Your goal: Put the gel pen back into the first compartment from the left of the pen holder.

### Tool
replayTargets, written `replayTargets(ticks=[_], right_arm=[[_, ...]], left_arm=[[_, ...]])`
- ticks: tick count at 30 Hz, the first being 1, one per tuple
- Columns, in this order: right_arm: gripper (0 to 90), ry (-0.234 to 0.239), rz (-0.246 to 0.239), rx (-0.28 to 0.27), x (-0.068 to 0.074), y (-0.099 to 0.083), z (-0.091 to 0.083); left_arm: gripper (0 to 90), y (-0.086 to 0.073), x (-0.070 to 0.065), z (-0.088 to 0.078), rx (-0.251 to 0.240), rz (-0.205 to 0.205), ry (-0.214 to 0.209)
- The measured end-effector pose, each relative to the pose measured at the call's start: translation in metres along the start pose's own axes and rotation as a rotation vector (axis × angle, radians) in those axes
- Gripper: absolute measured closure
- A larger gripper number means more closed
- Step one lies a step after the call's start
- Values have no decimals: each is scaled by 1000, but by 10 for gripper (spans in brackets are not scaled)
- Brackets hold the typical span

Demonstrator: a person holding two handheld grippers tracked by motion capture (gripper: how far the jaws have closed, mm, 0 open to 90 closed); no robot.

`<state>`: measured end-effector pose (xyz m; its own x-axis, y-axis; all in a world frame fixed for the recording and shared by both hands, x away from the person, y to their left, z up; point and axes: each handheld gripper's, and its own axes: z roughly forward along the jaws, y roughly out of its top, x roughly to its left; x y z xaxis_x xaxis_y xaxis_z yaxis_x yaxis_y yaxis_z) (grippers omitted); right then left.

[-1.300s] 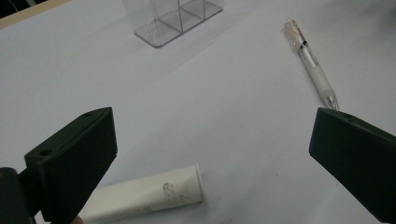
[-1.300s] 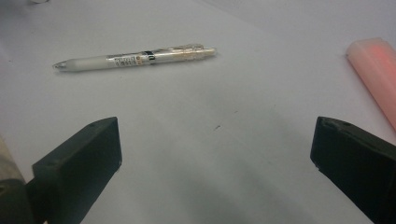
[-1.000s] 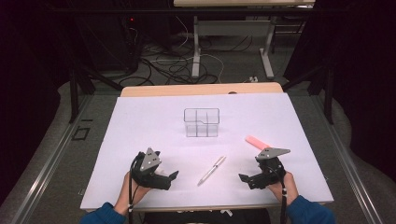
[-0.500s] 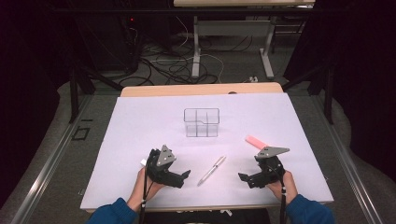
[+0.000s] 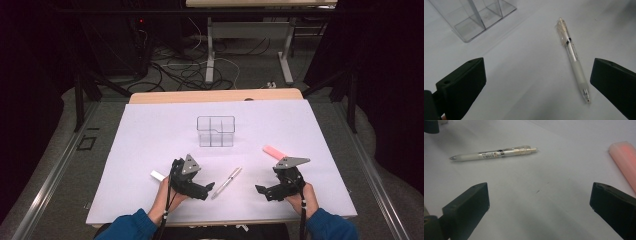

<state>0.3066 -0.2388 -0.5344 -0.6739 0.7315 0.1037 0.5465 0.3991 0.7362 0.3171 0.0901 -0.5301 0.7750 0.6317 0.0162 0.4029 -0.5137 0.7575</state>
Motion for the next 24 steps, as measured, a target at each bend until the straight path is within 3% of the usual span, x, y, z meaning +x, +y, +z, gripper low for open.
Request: replayTargets(ticks=[13,16,17,24], right_arm=[[22,5,-2,-2,0,0,0],[23,2,-5,22,0,0,-1],[22,5,6,-4,1,0,0],[24,7,6,-2,0,0,1]], left_arm=[[45,8,-11,24,17,15,-46],[85,10,-12,28,16,8,-42],[103,10,-12,29,14,4,-43],[188,13,-15,35,29,-38,-56]])
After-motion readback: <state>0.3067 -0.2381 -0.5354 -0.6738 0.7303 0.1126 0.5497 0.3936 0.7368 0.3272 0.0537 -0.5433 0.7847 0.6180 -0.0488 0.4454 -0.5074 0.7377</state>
